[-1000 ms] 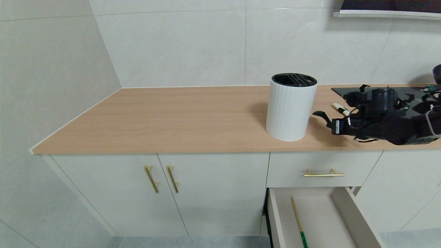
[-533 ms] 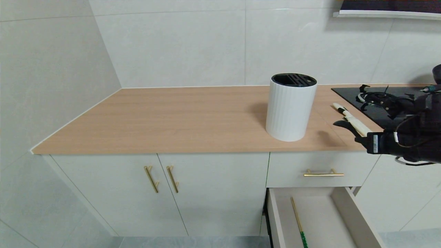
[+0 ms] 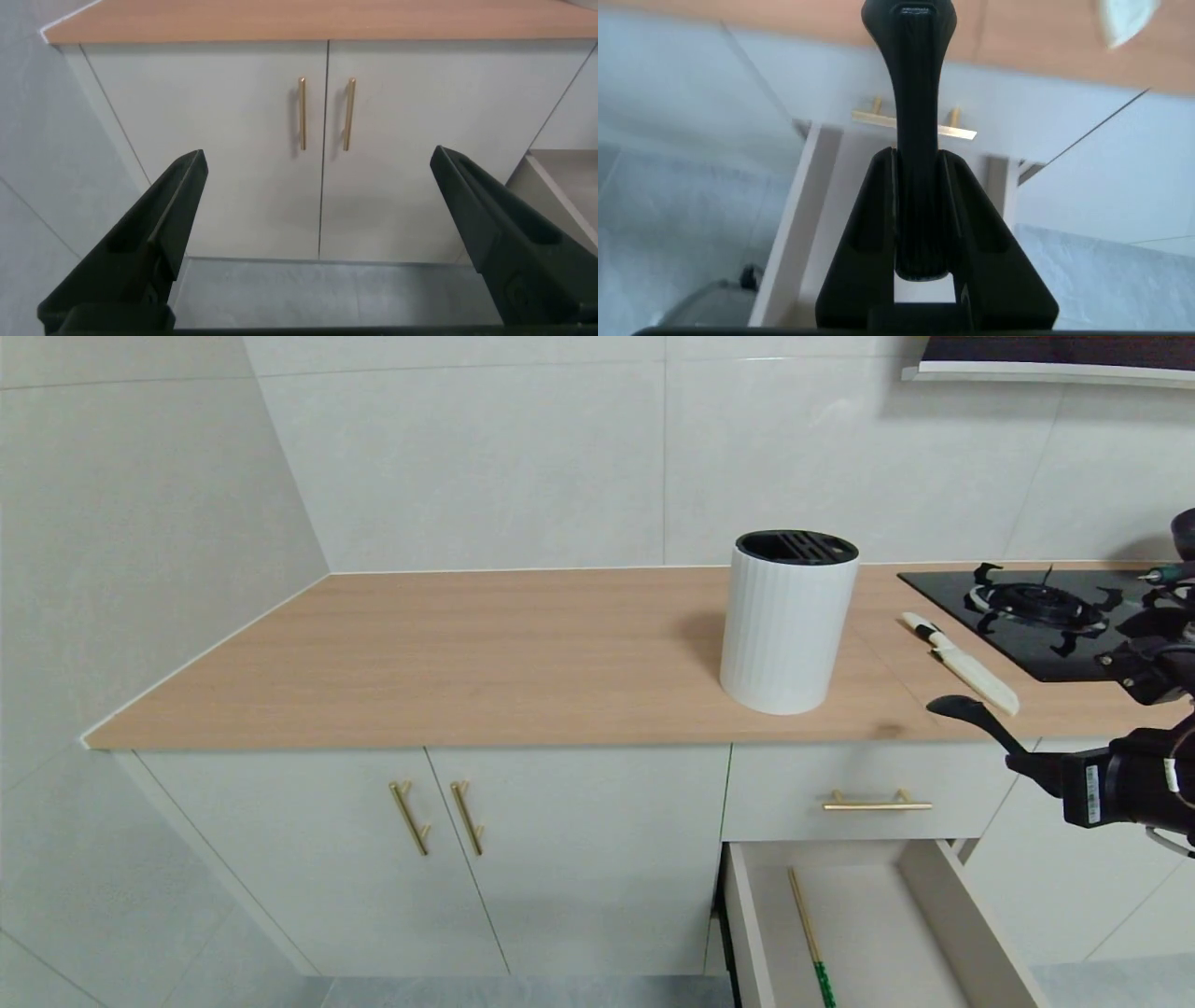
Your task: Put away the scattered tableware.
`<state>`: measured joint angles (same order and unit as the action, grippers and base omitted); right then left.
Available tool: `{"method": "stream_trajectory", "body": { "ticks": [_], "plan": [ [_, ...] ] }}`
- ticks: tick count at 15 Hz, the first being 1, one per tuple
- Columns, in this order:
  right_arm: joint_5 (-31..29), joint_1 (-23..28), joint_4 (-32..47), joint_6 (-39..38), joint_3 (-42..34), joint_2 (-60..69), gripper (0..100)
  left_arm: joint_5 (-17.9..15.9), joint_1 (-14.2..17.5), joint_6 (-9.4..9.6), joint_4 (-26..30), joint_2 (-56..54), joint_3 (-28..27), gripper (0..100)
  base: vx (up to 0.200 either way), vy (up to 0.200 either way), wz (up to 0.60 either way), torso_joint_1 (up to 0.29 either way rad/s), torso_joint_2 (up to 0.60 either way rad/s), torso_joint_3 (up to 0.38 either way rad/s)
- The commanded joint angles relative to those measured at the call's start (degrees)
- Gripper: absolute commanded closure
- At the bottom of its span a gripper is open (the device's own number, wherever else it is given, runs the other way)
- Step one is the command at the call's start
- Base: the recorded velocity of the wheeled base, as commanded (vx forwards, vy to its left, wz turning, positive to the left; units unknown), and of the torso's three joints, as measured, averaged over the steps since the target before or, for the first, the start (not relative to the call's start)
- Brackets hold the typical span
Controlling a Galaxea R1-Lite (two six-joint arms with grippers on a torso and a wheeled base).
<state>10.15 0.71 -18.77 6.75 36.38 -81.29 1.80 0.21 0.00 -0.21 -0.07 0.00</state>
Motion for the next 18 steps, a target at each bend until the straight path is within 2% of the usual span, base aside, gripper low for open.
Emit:
{"method": "stream_trajectory", "body": {
  "ticks": [1, 18],
  "plan": [
    [0.1, 0.0, 0.1, 1.2, -0.8, 0.3, 100, 0.0, 0.1, 0.00, 0.0, 0.1, 0.0, 0, 0.000, 0.000, 0.00, -0.159, 0.41, 0.222],
    [0.4, -1.2, -0.2, 3.9, -2.5, -7.0, 100, 0.0, 0.1, 0.00, 0.0, 0.1, 0.0, 0, 0.000, 0.000, 0.00, -0.164, 0.47, 0.300]
  ]
}}
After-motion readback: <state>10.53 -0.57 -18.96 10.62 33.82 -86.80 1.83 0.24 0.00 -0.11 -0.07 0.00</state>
